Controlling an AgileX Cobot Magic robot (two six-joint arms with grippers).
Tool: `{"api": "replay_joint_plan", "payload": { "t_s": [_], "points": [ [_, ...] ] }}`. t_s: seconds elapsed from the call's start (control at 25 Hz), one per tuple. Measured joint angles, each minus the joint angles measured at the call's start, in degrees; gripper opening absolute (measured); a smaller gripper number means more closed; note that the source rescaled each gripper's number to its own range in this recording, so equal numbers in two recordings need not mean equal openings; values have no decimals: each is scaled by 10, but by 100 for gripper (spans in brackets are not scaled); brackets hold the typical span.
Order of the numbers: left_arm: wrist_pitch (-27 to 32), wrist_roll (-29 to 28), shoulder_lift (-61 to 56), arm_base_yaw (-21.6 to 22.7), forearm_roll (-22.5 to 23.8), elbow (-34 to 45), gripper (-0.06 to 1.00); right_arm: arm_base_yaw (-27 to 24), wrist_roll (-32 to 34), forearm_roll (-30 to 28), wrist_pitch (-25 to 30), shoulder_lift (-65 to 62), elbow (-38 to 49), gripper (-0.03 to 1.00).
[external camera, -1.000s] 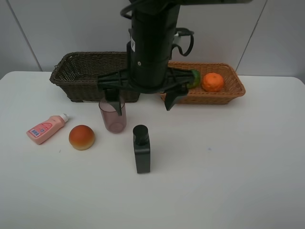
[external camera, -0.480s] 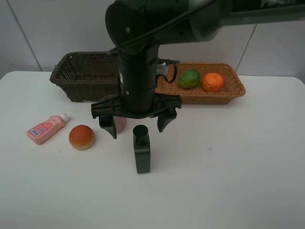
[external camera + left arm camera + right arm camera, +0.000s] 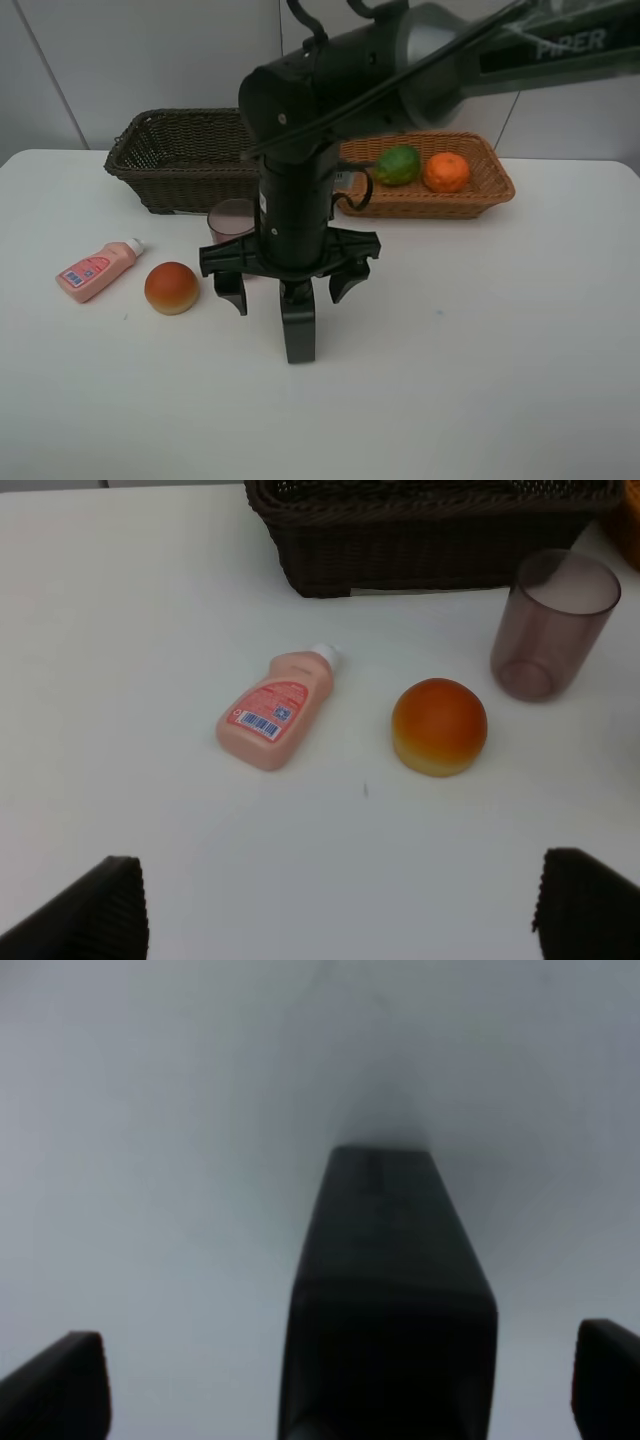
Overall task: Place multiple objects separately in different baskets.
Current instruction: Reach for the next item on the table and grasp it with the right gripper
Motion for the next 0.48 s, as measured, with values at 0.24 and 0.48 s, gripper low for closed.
{"api": "replay_joint_plan", "payload": {
  "t_s": [0.24, 0.48],
  "points": [
    [0, 0, 0, 0, 0, 0, 100, 0, 0, 0, 7, 22, 0, 100],
    [0, 0, 0, 0, 0, 0, 100, 0, -1, -13, 11, 24, 0, 51]
  ]
}}
